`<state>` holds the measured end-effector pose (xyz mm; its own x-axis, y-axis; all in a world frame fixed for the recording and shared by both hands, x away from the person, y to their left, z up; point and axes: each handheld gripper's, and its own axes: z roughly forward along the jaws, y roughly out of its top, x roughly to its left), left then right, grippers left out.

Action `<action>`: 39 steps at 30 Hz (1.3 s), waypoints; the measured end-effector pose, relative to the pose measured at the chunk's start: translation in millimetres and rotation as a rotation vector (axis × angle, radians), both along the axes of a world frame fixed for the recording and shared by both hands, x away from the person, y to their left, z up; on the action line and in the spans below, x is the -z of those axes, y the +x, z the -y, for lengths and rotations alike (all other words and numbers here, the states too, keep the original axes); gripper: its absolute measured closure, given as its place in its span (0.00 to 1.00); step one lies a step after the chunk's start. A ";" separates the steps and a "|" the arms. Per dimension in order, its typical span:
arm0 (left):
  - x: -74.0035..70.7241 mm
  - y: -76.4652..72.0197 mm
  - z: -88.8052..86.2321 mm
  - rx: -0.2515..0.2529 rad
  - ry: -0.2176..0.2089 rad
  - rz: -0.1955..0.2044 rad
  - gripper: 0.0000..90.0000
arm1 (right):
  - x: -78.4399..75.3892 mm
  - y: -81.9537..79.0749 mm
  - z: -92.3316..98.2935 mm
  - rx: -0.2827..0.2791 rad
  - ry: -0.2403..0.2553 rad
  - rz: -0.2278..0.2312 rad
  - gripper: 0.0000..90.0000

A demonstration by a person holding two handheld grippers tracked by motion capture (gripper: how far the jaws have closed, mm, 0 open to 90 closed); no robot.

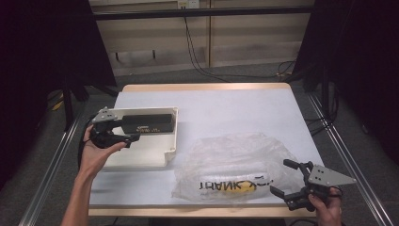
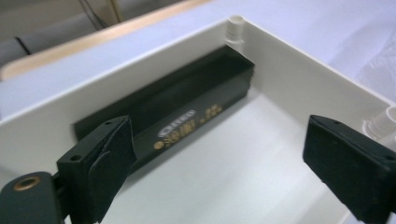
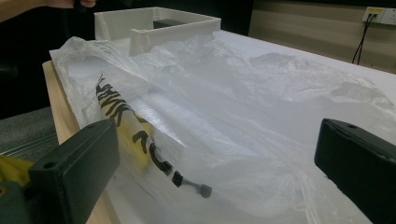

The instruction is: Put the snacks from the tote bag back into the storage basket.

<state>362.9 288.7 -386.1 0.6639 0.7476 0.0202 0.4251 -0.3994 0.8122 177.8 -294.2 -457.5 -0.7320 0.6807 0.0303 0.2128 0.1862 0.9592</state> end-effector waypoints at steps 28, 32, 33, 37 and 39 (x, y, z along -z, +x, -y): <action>4.6 -66.4 -85.2 -0.117 -0.094 0.167 0.03 | -0.4 2.9 -0.6 0.015 -0.003 0.003 0.00; 1.7 -81.2 -66.1 -0.132 -0.113 0.214 0.03 | -1.6 0.5 1.9 0.023 0.001 0.006 0.00; 2.0 -83.9 -61.6 -0.144 -0.116 0.218 0.03 | -1.3 0.4 3.1 0.022 0.006 0.007 0.00; 8.1 -98.3 -41.5 -0.139 -0.112 0.194 0.03 | -2.6 -1.4 7.4 0.031 0.005 0.011 0.00; 12.0 -105.3 -30.5 -0.137 -0.121 0.212 0.03 | -2.7 -1.7 8.9 0.043 0.009 0.014 0.00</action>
<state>257.6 319.2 -398.1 0.5467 0.8356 0.0534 0.2837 -0.2449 0.9271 176.2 -303.1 -454.8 -0.7026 0.7111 0.0262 0.2067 0.1687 0.9638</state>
